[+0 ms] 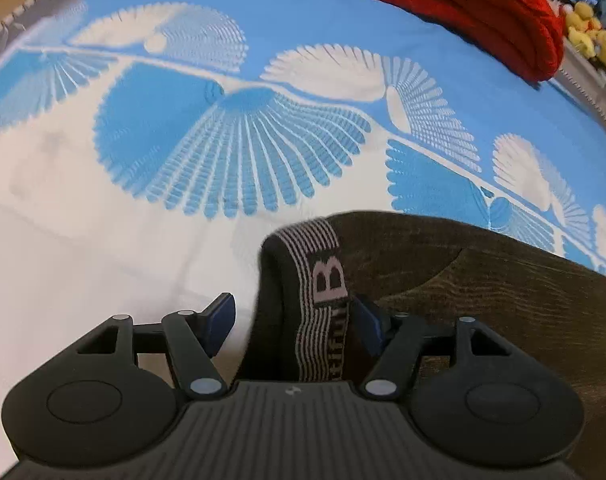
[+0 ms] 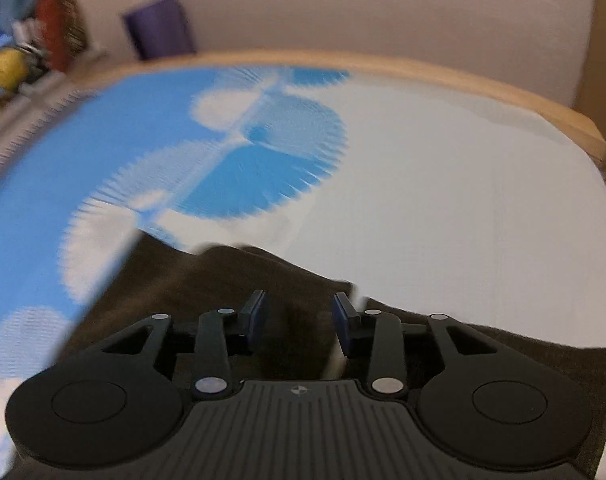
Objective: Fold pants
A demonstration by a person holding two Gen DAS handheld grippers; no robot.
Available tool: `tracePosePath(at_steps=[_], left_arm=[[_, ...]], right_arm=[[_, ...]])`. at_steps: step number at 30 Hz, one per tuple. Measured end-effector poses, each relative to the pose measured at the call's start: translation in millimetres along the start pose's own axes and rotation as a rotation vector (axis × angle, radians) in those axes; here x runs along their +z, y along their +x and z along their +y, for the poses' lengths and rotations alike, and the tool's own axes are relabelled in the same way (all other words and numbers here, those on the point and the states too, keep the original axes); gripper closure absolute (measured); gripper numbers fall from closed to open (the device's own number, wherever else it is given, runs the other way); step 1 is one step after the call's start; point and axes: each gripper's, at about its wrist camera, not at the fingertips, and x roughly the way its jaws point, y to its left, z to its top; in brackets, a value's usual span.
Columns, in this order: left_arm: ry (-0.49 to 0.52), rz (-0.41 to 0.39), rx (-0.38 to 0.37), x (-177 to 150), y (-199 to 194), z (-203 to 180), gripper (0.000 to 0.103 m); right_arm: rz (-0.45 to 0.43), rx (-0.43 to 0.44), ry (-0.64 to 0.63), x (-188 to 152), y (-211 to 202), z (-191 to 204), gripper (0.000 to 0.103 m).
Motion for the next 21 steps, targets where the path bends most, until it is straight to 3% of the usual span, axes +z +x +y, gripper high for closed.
tracePosePath(at_steps=[7, 8, 10, 12, 14, 18, 21], left_arm=[[0.045, -0.005, -0.040, -8, 24, -6, 0.032], [0.080, -0.021, -0.031, -9, 23, -10, 0.038], [0.096, -0.043, -0.025, -9, 25, -14, 0.065], [0.045, -0.077, 0.007, -6, 20, -11, 0.079], [0.018, -0.111, 0.024, -6, 12, -11, 0.079], [0.180, -0.128, 0.104, -20, -1, -33, 0.073], [0.164, -0.189, 0.142, -29, -34, -31, 0.071]], right_arm=[[-0.092, 0.379, -0.218, 5, -98, 29, 0.065], [-0.089, 0.434, -0.265, 2, -114, 30, 0.065], [-0.087, 0.518, -0.352, -5, -142, 30, 0.065], [-0.099, 0.572, -0.436, -17, -170, 22, 0.065], [-0.127, 0.601, -0.490, -32, -191, 11, 0.065], [-0.084, 0.578, -0.532, -54, -205, -3, 0.065], [-0.186, 0.591, -0.520, -52, -221, -5, 0.057]])
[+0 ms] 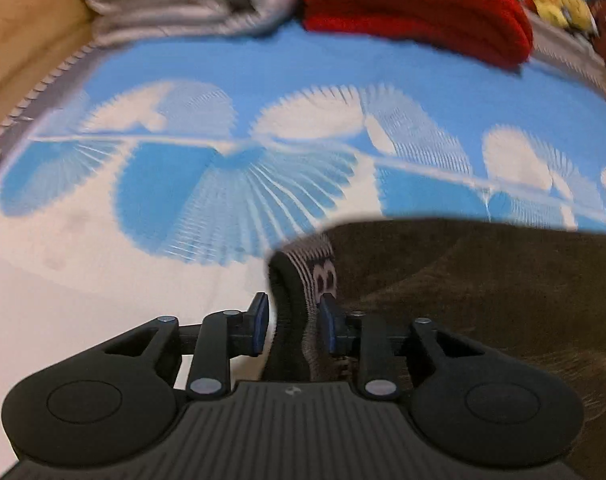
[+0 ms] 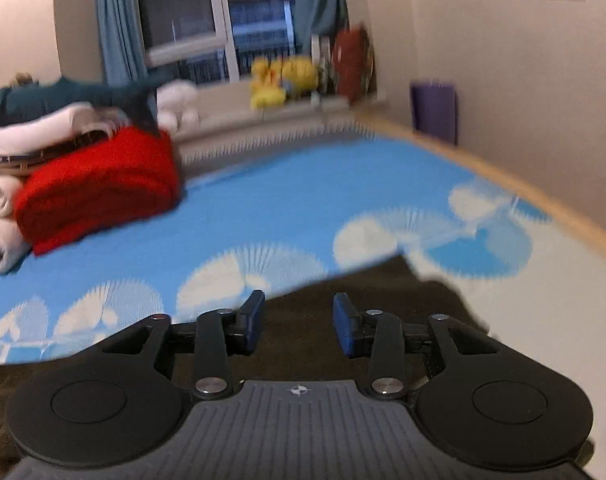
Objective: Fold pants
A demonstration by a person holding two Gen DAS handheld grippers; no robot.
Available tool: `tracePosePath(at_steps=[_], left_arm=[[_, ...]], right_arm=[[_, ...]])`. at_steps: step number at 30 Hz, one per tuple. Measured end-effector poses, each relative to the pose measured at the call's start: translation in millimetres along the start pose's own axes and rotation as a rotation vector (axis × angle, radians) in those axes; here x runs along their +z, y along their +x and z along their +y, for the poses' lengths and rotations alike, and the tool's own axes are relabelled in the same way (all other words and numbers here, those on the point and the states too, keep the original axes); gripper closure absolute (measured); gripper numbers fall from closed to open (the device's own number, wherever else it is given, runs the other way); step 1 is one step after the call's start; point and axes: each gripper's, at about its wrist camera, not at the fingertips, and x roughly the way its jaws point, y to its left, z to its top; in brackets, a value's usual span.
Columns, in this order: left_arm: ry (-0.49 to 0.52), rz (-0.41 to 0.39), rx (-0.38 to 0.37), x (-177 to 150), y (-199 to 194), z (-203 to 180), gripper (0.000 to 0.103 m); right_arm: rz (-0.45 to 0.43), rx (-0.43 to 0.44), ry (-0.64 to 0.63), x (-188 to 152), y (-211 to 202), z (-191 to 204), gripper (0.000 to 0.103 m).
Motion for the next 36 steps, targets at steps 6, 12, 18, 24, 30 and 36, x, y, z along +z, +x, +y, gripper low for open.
tracePosePath(at_steps=[6, 12, 18, 24, 30, 36], left_arm=[[-0.069, -0.047, -0.048, -10, -89, 17, 0.063], [0.048, -0.158, -0.092, -65, -170, 7, 0.060], [0.074, -0.196, -0.132, -118, -200, 29, 0.095], [-0.179, -0.111, -0.172, -156, -172, 70, 0.100], [-0.225, 0.059, -0.181, -152, -124, 74, 0.085], [-0.226, 0.128, -0.138, -142, -97, 69, 0.036]], right_arm=[[-0.047, 0.012, 0.054, 3, -13, -2, 0.052], [-0.074, 0.110, 0.059, -3, -37, -2, 0.050], [-0.091, 0.162, 0.029, -26, -80, -8, 0.050], [-0.121, 0.181, 0.063, -46, -98, -30, 0.055], [-0.051, 0.126, 0.111, -57, -89, -55, 0.054], [-0.029, 0.112, 0.122, -75, -83, -68, 0.054]])
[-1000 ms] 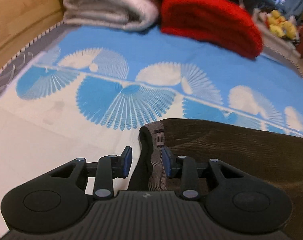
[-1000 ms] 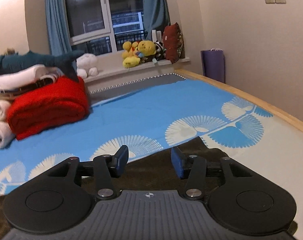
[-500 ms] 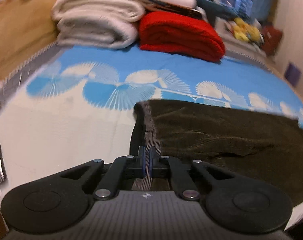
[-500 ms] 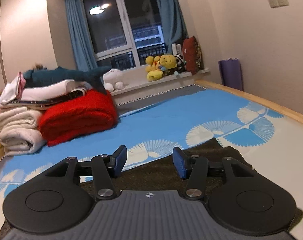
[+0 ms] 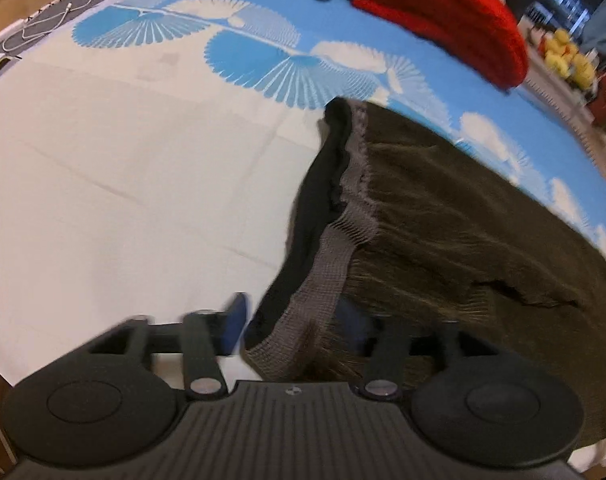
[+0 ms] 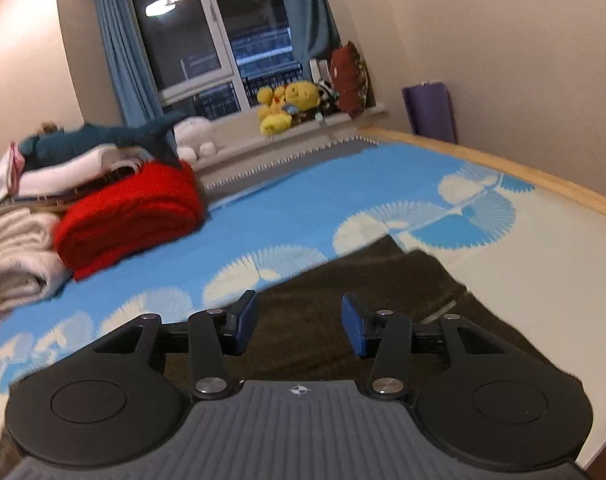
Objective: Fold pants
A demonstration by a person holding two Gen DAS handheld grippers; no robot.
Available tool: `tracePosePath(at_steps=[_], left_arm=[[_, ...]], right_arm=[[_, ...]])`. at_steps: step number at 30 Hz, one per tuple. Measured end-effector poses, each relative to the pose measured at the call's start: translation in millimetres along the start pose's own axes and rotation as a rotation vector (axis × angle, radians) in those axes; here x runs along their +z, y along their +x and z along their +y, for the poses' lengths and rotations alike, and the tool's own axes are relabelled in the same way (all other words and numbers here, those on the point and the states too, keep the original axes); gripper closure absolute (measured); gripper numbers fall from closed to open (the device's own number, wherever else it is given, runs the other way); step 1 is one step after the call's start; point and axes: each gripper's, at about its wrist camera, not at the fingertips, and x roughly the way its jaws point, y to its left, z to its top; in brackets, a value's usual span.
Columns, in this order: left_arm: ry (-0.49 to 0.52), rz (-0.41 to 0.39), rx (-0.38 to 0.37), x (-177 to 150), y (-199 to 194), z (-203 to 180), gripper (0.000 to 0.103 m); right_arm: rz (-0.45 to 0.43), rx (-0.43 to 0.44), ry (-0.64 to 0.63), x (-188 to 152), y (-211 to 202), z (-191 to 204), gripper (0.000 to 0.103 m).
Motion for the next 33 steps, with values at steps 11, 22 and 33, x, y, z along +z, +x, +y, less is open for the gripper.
tracePosePath(at_steps=[11, 22, 33], left_arm=[[0.203, 0.196, 0.070, -13, 53, -25, 0.027], [0.225, 0.144, 0.089, -17, 41, -21, 0.074], [0.246, 0.105, 0.083, -25, 26, -15, 0.077]], right_arm=[[0.088, 0.015, 0.007, -7, 37, 5, 0.054], [0.104, 0.024, -0.012, -8, 41, 12, 0.054], [0.109, 0.042, -0.043, -9, 43, 26, 0.054]])
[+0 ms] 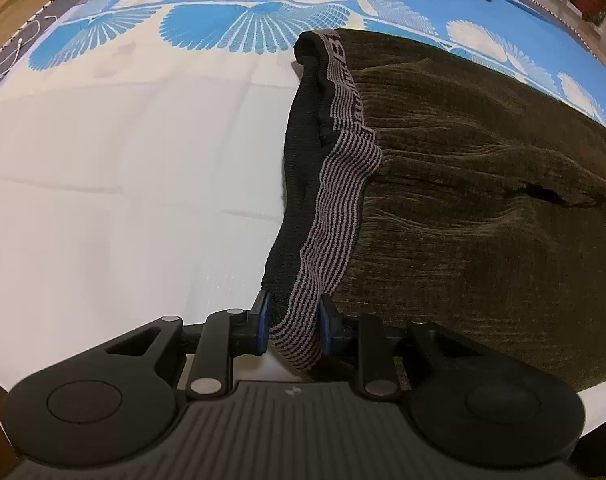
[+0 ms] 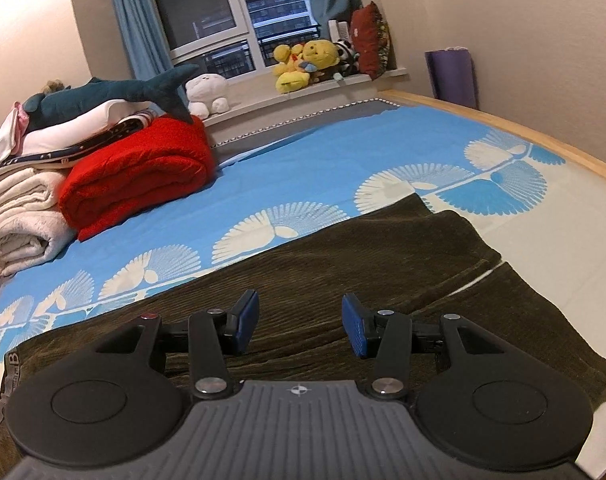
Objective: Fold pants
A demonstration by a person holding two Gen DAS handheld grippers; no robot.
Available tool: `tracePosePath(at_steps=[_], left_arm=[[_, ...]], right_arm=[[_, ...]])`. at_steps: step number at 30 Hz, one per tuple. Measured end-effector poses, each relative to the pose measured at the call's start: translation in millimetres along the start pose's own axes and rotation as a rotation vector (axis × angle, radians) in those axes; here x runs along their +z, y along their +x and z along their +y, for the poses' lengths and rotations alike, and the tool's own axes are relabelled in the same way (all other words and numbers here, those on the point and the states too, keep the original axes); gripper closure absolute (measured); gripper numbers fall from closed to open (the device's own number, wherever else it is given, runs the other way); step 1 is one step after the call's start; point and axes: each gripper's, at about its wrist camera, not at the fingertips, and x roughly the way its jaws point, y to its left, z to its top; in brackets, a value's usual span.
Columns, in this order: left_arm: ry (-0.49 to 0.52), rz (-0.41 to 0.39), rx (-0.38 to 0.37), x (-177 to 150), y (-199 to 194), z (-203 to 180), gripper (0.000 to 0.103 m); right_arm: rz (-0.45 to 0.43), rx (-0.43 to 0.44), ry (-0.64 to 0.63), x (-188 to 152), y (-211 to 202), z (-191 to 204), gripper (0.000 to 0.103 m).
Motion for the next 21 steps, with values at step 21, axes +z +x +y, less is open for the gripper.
tracePosePath(at_steps=[21], left_arm=[[0.093, -0.153, -0.038, 9, -24, -26, 0.061]], right_arm=[[0.027, -0.009, -0.043, -1, 5, 6, 0.054]])
